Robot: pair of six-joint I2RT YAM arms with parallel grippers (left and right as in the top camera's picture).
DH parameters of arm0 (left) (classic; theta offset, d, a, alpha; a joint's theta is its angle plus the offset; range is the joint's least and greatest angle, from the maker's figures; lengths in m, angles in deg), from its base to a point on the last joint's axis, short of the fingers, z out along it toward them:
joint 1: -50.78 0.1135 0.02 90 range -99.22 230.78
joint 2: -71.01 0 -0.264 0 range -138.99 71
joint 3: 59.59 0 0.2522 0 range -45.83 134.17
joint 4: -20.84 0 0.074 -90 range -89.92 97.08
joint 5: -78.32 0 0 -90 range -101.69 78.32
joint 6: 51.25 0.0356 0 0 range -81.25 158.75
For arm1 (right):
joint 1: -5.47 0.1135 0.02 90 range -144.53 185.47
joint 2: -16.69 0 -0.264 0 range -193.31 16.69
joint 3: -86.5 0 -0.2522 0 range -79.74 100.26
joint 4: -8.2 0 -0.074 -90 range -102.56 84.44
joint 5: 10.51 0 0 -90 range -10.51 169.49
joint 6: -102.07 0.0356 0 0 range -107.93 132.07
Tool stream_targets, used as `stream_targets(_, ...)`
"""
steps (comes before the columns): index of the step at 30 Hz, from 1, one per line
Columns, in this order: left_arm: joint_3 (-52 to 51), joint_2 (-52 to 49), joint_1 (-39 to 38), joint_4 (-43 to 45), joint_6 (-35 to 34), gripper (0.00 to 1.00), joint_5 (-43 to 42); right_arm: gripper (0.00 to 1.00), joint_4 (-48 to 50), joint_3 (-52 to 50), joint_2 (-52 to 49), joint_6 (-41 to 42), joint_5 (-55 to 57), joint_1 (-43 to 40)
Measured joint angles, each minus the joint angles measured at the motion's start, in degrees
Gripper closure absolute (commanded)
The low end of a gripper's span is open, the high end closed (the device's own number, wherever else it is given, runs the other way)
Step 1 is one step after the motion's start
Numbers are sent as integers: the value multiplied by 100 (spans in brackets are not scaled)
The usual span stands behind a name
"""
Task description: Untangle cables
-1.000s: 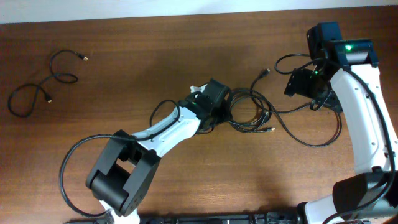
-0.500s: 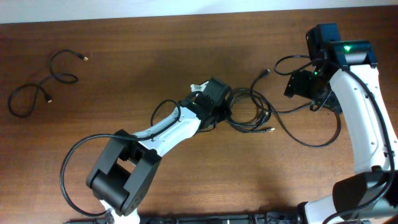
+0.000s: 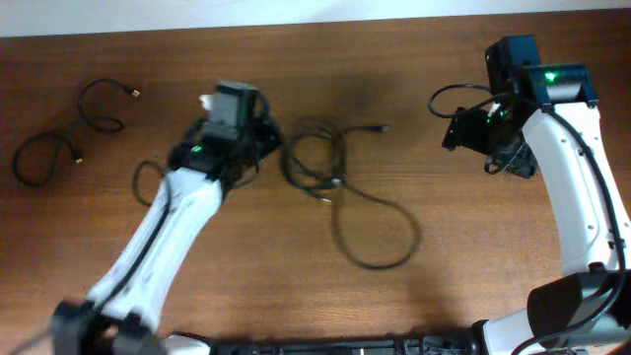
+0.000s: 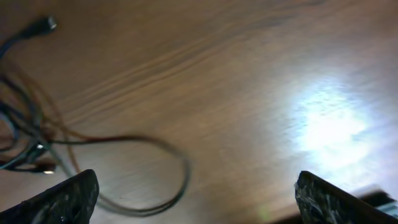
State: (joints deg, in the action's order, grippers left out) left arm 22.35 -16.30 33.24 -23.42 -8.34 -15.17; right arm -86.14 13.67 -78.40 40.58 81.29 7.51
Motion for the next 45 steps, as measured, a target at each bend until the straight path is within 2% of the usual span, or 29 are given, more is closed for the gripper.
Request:
stream_targets(5,0,774,28,-15,87,100,-7,2,658,-142,-15,-2,-426,435)
stream_targets(7,0,855,28,-17,92,100,-7,6,1040,-444,-31,-2,-557,754)
stream_targets(10,0,857,28,-15,103,100,-9,7,1687,-1095,-61,7,-831,1134)
stream_targets(12,-2,868,28,15,103,100,-9,8,2339,-1609,-85,2,-1154,1335)
stream_targets(16,-2,920,28,162,105,100,-9,20,4004,-2734,-116,4,-2212,1659)
stream_targets(22,-2,1060,28,181,103,100,-11,20,5243,-3289,-151,-203,-3200,2138)
stream_targets(24,-2,1060,28,184,105,100,-13,22,5534,-3300,-151,-380,-3303,2367)
stream_targets(26,-2,1060,28,195,103,100,-13,29,5746,-3300,-151,-522,-3279,2599)
stream_targets(32,-2,1060,28,201,105,100,-76,36,6026,-3300,-380,-450,-2050,3381)
stream_targets(35,-2,1060,28,201,105,100,-81,48,6227,-3300,-601,-289,-1606,3482)
stream_targets(36,-2,1060,28,201,103,100,-83,56,6282,-3300,-664,-260,-1519,3482)
stream_targets(38,-2,1060,28,199,105,98,-83,90,6336,-3300,-791,-238,-1408,3482)
stream_targets(39,-2,1060,28,199,105,98,-83,96,6354,-3300,-846,-225,-1357,3482)
stream_targets(42,-2,1062,28,188,105,93,-83,96,6332,-3303,-914,-181,-1300,3462)
stream_targets(45,-2,1084,28,-26,107,96,-26,96,5984,-3263,-898,-199,-1303,3314)
